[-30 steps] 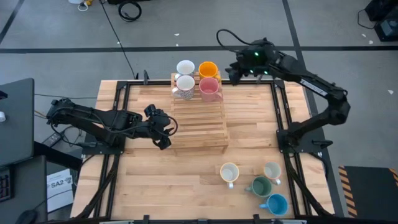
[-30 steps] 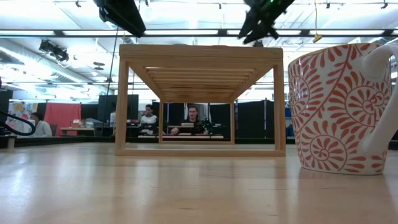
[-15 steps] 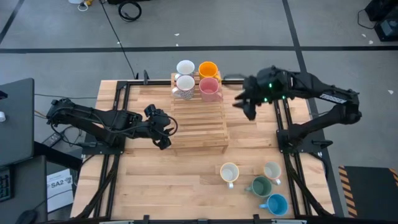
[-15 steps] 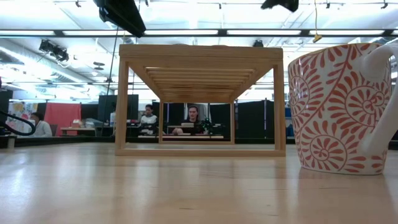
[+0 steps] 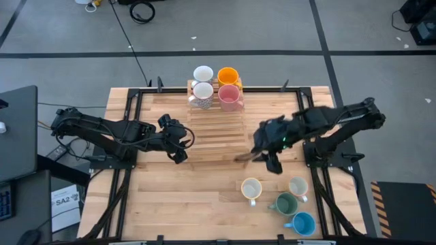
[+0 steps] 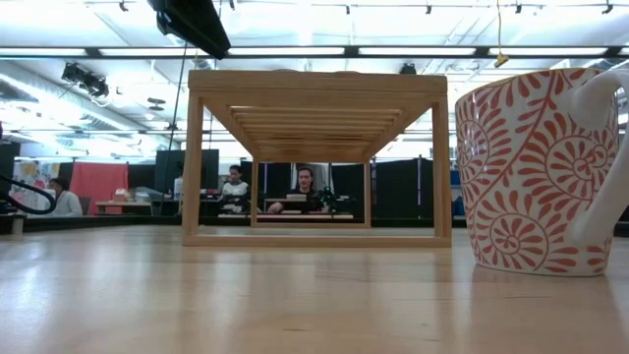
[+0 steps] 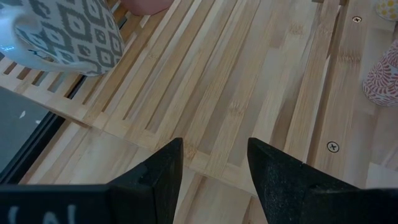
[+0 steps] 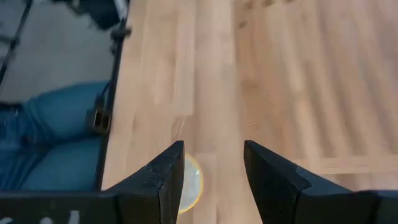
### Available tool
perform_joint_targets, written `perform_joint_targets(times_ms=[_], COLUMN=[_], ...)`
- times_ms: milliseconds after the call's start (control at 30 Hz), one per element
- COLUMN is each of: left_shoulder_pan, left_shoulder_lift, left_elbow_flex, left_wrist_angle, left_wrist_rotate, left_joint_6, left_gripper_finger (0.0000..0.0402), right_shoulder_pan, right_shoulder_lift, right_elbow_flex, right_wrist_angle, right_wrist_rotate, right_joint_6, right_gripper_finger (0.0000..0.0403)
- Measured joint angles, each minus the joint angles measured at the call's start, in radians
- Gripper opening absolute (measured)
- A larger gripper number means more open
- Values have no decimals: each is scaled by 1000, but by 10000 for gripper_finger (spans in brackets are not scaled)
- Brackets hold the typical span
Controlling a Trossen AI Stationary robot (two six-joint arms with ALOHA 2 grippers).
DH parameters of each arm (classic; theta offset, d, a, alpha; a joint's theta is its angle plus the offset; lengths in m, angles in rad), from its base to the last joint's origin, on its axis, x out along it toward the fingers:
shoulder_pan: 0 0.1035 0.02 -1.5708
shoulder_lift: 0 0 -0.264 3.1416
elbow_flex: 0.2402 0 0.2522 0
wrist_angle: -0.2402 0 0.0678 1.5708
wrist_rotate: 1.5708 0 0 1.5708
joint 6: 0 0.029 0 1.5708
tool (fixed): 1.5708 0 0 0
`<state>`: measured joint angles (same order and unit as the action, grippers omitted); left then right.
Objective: Place coffee mugs
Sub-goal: Put the orange cup on the shelf aligned with the other gray cup
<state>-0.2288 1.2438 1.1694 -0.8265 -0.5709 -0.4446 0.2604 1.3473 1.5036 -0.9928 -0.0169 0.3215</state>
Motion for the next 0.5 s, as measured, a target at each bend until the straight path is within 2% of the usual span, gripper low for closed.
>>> perform_joint_targets(times_ms=[333, 500], left_shoulder_pan=[0, 0], left_shoulder_lift=[0, 0], left_elbow_flex=[0, 0], left_wrist_angle=[3, 22], left_wrist_rotate=[0, 0], left_joint_6=[-95, -96], left_gripper_finger=[185, 185], right_shoulder_pan=[127, 160], right_shoulder_lift=[129, 182], right_elbow_flex=[0, 0], right_wrist_angle=[-57, -66], right_wrist_rotate=[-2, 56], right_joint_6=[9, 20], right_gripper_finger=[172, 172])
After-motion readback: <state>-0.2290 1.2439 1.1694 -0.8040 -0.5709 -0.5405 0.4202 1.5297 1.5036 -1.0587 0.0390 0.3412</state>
